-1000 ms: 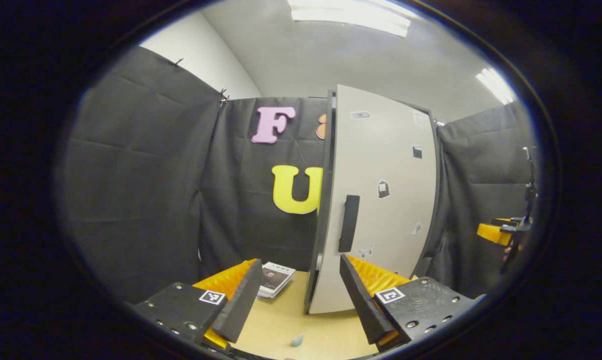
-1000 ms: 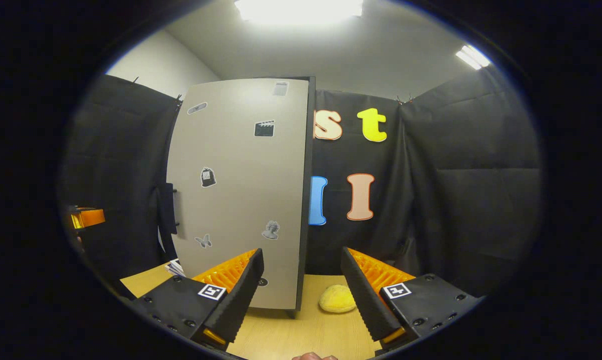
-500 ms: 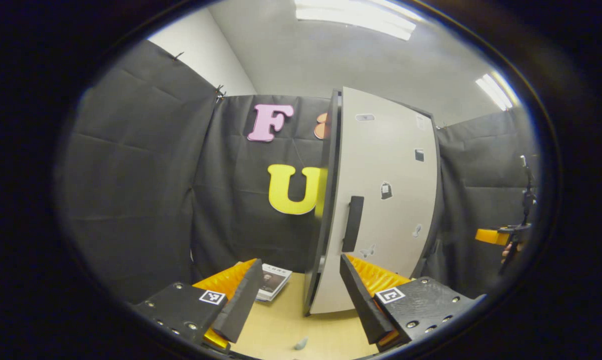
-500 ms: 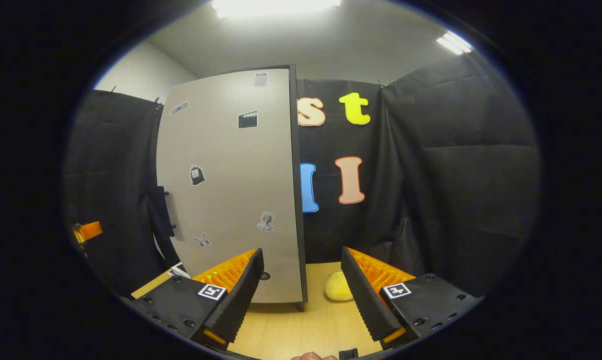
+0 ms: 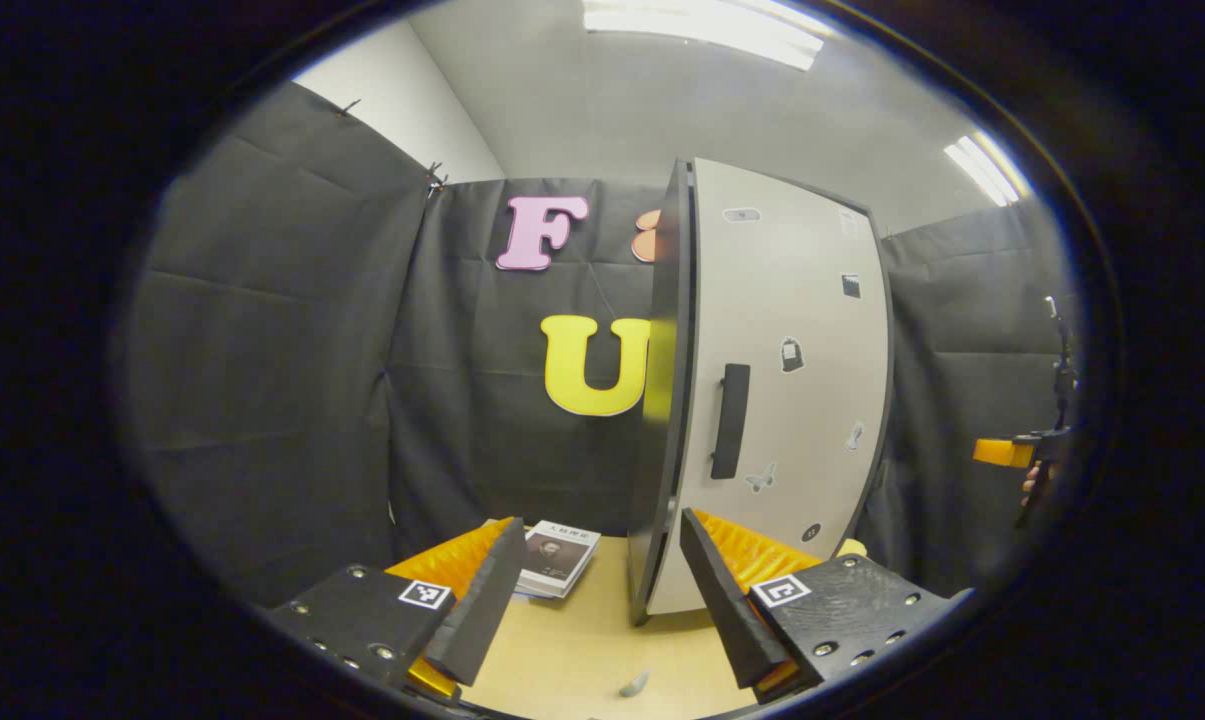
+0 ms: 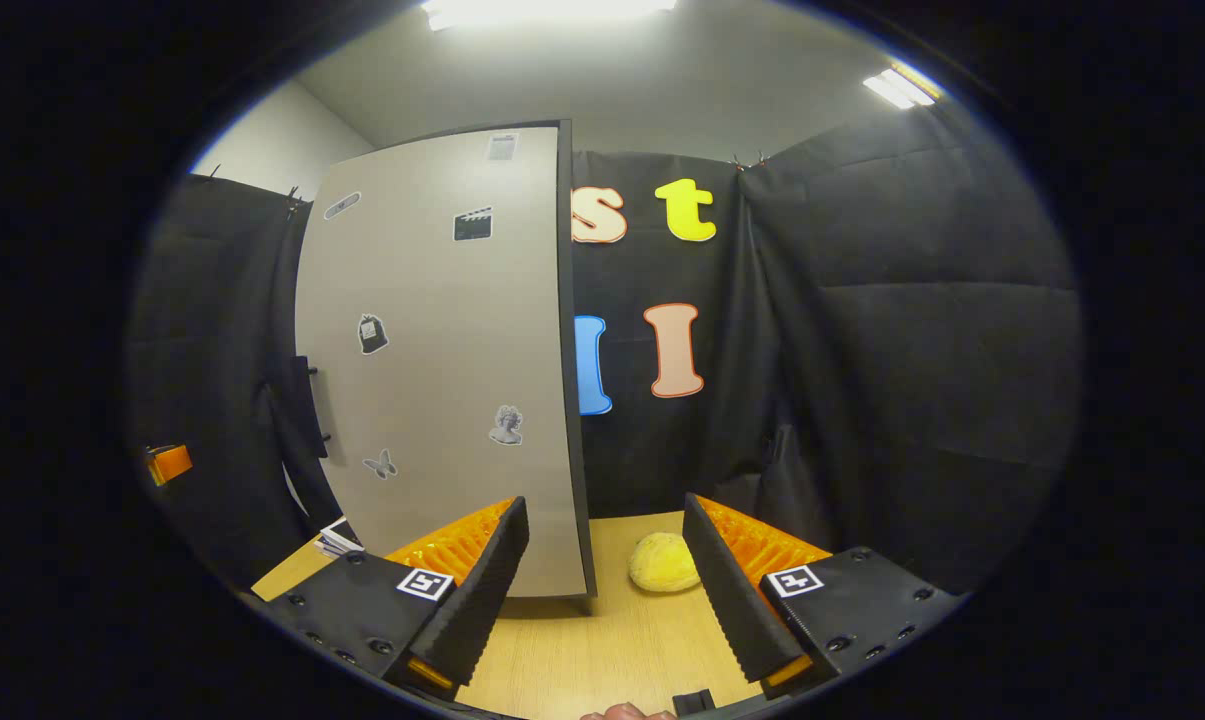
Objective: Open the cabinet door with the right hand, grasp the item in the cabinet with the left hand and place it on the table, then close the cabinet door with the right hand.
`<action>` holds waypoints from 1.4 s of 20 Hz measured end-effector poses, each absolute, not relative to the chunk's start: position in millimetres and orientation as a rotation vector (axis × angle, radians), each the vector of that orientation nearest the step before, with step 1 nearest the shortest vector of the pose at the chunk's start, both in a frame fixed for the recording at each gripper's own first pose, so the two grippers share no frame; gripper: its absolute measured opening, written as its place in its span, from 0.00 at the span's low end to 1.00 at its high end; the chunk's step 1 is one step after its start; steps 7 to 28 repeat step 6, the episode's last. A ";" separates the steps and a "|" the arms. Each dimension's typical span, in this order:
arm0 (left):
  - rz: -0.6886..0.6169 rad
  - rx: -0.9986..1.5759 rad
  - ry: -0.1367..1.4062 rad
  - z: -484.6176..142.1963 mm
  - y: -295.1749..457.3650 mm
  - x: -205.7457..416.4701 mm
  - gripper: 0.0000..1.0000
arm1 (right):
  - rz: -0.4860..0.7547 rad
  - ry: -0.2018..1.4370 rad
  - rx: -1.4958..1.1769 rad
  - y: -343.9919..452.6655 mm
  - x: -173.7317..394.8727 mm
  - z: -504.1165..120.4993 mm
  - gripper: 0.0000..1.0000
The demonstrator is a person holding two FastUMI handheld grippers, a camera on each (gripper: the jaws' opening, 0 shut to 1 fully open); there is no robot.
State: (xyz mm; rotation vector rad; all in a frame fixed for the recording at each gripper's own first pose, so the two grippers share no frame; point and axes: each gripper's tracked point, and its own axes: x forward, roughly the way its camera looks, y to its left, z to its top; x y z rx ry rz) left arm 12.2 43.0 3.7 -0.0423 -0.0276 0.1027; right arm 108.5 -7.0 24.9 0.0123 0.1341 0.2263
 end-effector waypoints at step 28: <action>0.119 0.016 -0.048 4.5 71.1 18.3 0.93 | 0.142 0.090 -0.029 -17.2 108.6 30.6 0.92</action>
